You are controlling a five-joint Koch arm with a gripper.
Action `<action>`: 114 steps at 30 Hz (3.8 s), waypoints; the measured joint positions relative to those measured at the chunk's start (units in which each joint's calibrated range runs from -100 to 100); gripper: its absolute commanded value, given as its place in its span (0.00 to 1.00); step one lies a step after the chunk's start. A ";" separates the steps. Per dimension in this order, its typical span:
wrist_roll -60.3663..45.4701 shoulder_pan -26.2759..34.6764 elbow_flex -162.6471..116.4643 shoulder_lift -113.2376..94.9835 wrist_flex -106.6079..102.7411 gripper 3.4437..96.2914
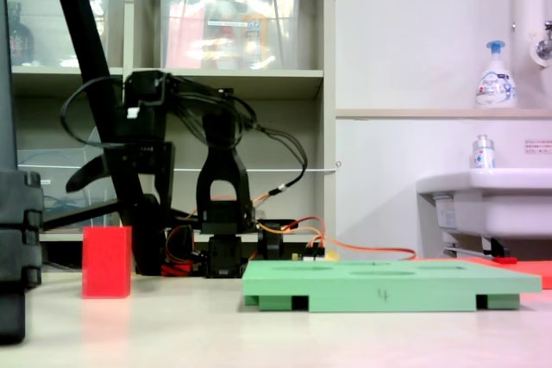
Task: Put the square block into the corresponding hole
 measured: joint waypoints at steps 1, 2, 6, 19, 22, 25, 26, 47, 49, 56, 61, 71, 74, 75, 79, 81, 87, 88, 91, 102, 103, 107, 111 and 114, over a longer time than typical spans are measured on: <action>-0.29 -0.05 1.47 2.60 0.00 0.90; -0.73 -0.15 3.33 5.34 0.00 0.90; -1.66 -0.29 7.64 13.95 0.00 0.90; -2.20 -0.63 7.64 24.90 0.39 0.79; -2.25 -0.88 8.23 25.03 0.69 0.61; -2.59 -1.42 9.51 24.90 0.78 0.46; -2.74 -1.47 9.60 24.62 0.69 0.45; -0.88 -2.25 3.04 13.41 -2.45 0.26; -0.59 -2.15 2.84 11.22 -3.52 0.26; 4.54 2.34 2.65 -9.03 -4.99 0.26; 12.60 11.18 2.65 -22.02 -6.07 0.26; 28.62 27.69 16.95 -5.06 -6.95 0.26; 31.11 29.74 25.97 6.16 -7.05 0.26; 31.79 30.33 29.20 9.99 -7.15 0.26; 34.68 32.38 41.35 23.26 -7.24 0.26; 36.09 33.26 44.49 27.77 -7.24 0.26; 40.20 35.21 45.17 32.28 -7.24 0.26; 40.59 35.46 45.17 32.83 -7.24 0.26; 41.32 35.95 45.17 34.88 -7.24 0.26; 42.20 36.83 47.13 37.21 -7.24 0.26; 42.20 36.97 47.72 37.89 -7.24 0.26; 42.20 37.36 50.07 40.63 -7.15 0.27; 42.20 37.61 50.17 41.31 -6.56 0.27; 41.47 37.66 51.05 42.00 -5.58 0.27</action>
